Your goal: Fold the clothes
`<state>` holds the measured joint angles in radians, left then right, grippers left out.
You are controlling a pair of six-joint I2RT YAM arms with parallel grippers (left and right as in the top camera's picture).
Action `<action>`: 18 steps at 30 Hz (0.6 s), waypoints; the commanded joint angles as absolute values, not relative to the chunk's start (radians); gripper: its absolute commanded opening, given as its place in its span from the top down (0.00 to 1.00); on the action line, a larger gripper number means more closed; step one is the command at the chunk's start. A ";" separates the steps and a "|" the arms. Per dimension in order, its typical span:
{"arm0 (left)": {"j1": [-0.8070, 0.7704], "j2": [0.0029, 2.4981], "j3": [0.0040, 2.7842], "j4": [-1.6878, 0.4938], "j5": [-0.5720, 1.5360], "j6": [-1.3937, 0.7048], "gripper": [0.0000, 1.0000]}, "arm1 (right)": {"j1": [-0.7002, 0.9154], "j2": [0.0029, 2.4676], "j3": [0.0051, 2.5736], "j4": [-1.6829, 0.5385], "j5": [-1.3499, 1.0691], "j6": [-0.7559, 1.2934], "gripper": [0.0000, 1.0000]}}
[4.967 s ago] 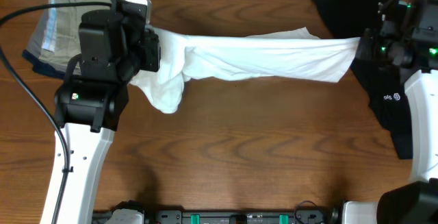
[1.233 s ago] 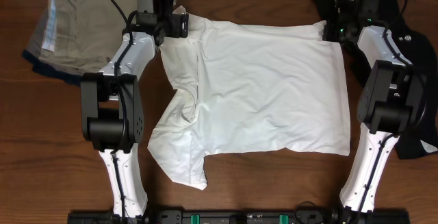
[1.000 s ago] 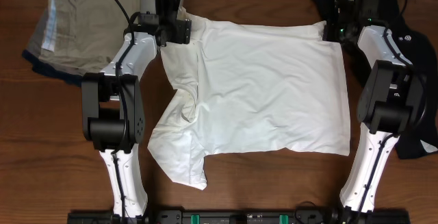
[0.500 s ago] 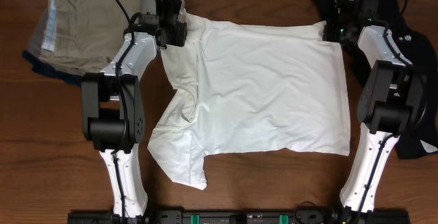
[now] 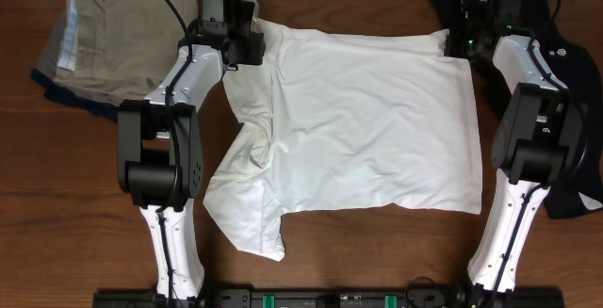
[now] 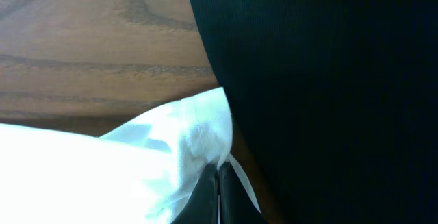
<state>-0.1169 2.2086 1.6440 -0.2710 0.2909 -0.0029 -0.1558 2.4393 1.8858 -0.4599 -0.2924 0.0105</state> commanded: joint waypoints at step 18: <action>-0.131 2.241 1.645 -0.253 0.303 -0.360 0.69 | -0.160 2.439 1.885 -0.489 -0.284 -0.017 0.99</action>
